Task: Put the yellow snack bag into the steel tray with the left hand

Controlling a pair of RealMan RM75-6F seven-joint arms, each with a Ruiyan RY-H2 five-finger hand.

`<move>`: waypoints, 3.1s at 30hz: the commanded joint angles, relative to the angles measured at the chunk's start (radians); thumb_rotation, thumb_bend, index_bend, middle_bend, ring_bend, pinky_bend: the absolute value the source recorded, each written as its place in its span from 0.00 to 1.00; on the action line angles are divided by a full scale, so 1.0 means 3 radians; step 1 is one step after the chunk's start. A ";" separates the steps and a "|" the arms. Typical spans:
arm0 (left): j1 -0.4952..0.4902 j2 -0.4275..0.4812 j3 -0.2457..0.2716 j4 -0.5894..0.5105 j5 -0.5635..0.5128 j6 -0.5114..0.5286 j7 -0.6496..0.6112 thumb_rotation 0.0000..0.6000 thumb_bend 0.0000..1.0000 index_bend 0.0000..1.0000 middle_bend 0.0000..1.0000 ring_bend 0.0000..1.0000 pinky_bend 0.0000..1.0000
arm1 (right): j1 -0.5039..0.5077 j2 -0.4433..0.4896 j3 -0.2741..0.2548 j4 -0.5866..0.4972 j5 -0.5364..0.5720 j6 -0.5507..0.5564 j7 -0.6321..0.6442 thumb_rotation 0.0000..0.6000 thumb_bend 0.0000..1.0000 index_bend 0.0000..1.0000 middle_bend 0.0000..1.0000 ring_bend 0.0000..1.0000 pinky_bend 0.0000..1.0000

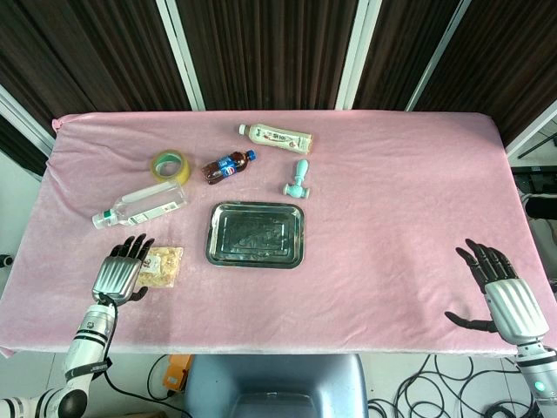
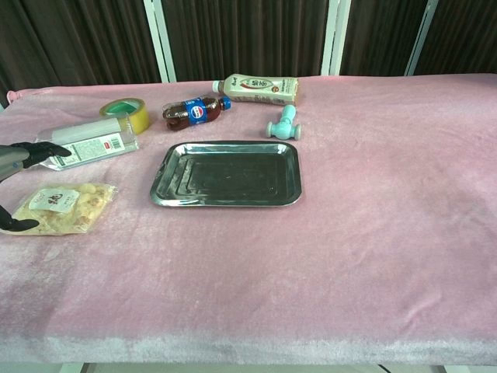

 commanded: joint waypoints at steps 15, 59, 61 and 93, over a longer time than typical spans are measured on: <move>-0.0017 0.0014 -0.0016 0.0000 -0.0028 -0.0063 0.0077 1.00 0.26 0.00 0.00 0.00 0.18 | -0.0022 -0.0015 -0.0008 -0.0016 0.0026 0.0018 -0.0064 1.00 0.11 0.00 0.00 0.00 0.20; -0.0429 -0.0869 -0.0177 0.0867 0.0802 0.0381 -0.0101 1.00 0.56 0.55 0.74 0.72 0.77 | 0.0052 -0.0006 -0.0022 -0.0045 0.0060 -0.0142 -0.0122 1.00 0.11 0.00 0.00 0.00 0.20; -0.0474 -0.0916 -0.0244 0.0845 0.0812 0.0387 -0.0044 1.00 0.56 0.55 0.74 0.72 0.77 | 0.0057 -0.0010 -0.0024 -0.0046 0.0064 -0.0156 -0.0135 1.00 0.11 0.00 0.00 0.00 0.20; -0.0918 -0.1413 -0.0559 0.0913 0.0014 0.0477 0.1850 1.00 0.29 0.00 0.00 0.00 0.20 | 0.0165 0.0099 -0.0091 -0.0078 0.0055 -0.0370 -0.0009 1.00 0.11 0.00 0.00 0.00 0.20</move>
